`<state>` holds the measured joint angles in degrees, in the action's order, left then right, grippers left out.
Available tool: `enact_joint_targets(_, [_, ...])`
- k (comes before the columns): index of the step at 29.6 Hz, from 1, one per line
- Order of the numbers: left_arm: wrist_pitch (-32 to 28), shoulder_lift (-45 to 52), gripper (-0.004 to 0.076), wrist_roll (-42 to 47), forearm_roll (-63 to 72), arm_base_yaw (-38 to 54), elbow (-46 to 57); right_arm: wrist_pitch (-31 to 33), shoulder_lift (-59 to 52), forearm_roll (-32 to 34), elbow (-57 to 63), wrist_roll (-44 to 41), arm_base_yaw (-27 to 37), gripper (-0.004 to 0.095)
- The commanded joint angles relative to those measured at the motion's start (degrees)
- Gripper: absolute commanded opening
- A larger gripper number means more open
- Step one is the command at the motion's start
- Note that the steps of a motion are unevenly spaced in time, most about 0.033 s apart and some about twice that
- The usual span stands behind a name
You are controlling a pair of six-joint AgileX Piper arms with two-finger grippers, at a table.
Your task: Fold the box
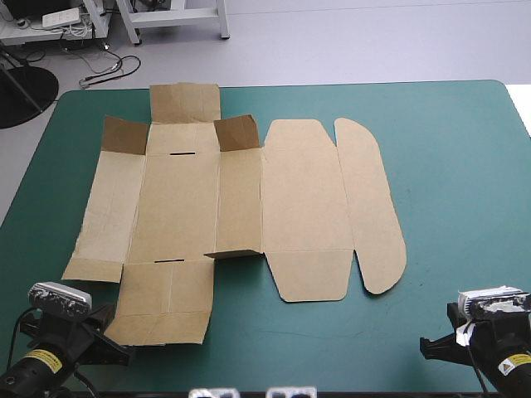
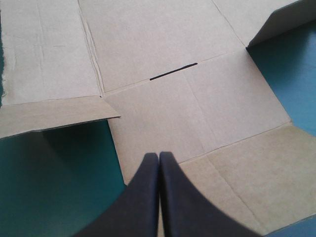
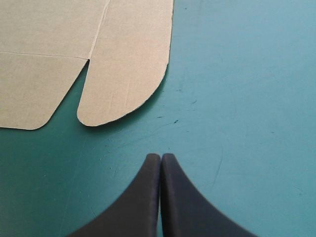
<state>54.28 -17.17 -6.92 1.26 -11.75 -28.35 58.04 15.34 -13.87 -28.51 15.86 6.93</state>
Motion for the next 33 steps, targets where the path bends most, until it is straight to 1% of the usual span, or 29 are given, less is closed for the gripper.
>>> enact_joint_targets(1, [-3.15,-0.59,-0.0010,0.12,0.72,0.06,-1.22,-3.10,0.81,-1.00,-1.68,0.46,-0.19,-0.0015])
enact_joint_targets(10, [-3.00,-0.59,-0.0010,0.45,0.61,0.06,-1.68,-3.10,0.81,-1.00,-1.68,0.46,-0.19,-0.0015])
enact_joint_targets(14, [-2.16,-1.48,-0.0010,0.58,0.35,0.06,-4.95,-3.10,0.81,-1.00,-1.68,0.35,-0.19,-0.0015])
enact_joint_targets(16, [-0.56,-2.92,-0.0010,0.58,-0.83,0.06,-7.85,-3.10,0.81,-1.00,-1.68,0.35,-0.19,-0.0015])
enact_joint_targets(19, [1.02,-6.43,-0.0010,0.58,-2.47,0.06,-13.40,-3.10,0.81,-1.00,-1.68,0.35,-0.19,-0.0015])
enact_joint_targets(22, [1.16,-11.12,-0.0010,0.58,-3.39,0.06,-19.94,-3.10,0.81,-1.00,-1.68,0.35,-0.19,-0.0015])
enact_joint_targets(27, [1.16,-19.39,-0.0010,0.58,-3.51,0.06,-27.21,-3.10,0.81,-1.00,-1.68,0.35,-0.19,-0.0015])
enact_joint_targets(30, [0.09,-24.00,-0.0010,0.35,-4.66,0.06,-29.73,-3.10,0.81,-1.00,-1.68,0.35,-0.19,-0.0015])
enact_joint_targets(31, [-1.14,-26.15,-0.0010,0.64,-6.16,0.06,-30.34,-3.10,0.81,-1.00,-1.68,0.35,-0.19,-0.0015])
enact_joint_targets(33, [-3.01,-29.78,-0.0010,3.25,-8.76,0.06,-31.58,-3.10,0.81,-1.00,-1.68,0.35,-0.19,-0.0015])
